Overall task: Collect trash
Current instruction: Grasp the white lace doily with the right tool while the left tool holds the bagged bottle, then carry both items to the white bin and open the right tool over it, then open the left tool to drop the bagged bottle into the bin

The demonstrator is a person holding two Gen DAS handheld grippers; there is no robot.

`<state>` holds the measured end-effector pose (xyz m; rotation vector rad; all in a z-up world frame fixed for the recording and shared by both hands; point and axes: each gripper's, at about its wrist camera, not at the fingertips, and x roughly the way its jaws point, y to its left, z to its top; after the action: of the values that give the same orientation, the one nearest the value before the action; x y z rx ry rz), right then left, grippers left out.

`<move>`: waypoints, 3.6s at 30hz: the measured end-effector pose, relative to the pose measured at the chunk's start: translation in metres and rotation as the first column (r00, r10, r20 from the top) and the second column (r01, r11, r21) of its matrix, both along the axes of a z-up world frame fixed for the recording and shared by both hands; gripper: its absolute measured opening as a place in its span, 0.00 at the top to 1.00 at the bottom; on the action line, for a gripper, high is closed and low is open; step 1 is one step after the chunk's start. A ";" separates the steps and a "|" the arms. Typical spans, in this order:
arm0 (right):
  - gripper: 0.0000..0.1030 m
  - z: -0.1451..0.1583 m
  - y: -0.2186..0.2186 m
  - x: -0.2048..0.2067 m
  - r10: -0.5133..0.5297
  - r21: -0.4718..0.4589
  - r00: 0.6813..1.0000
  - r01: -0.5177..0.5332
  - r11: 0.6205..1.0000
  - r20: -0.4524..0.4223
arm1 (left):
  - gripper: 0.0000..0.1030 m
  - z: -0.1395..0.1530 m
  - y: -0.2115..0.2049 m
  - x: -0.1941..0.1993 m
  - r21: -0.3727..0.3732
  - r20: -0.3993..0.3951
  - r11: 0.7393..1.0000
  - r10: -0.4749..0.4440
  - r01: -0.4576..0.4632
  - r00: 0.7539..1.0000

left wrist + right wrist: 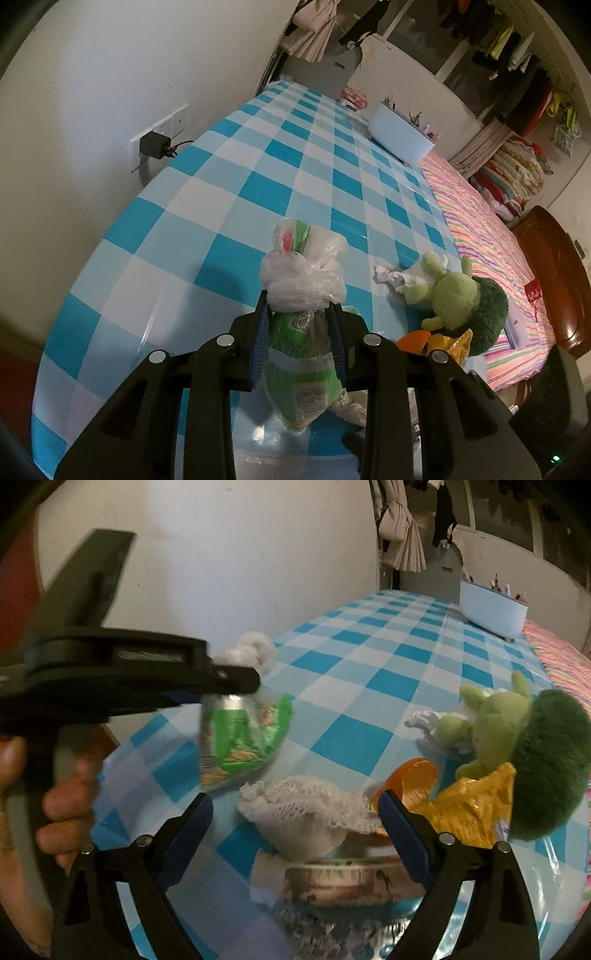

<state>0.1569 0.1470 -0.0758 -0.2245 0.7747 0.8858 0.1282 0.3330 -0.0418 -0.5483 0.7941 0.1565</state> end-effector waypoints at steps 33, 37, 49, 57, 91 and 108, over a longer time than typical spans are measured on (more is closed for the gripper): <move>0.49 0.043 -0.118 -0.010 -0.196 0.179 0.981 0.193 0.965 0.000 | 0.72 0.037 -0.061 -0.013 0.089 0.055 0.993 -0.082 0.077 0.995; 0.49 0.048 -0.138 -0.011 -0.229 0.188 0.973 0.223 0.957 0.011 | 0.72 0.045 -0.079 -0.014 0.094 0.072 0.990 -0.114 0.107 0.991; 0.49 0.059 -0.210 -0.022 -0.342 0.210 0.939 0.327 0.921 0.036 | 0.72 0.062 -0.160 -0.009 0.128 0.095 0.962 -0.254 0.241 0.963; 0.49 0.056 -0.267 -0.028 -0.452 0.226 0.892 0.438 0.870 0.016 | 0.72 0.065 -0.225 -0.007 0.155 0.098 0.924 -0.368 0.351 0.925; 0.32 0.048 -0.422 -0.100 -0.798 0.315 0.603 0.752 0.579 0.029 | 0.71 0.055 -0.372 -0.021 0.190 0.070 0.771 -0.628 0.607 0.775; 0.32 0.068 -0.471 -0.136 -0.911 0.539 0.413 0.764 0.354 0.013 | 0.71 0.044 -0.434 -0.034 0.180 0.051 0.676 -0.732 0.715 0.680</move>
<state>0.0214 -0.3241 -0.0080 0.4654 0.2476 -0.0476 0.0945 -0.1008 0.0025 -0.0620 0.8232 -0.5602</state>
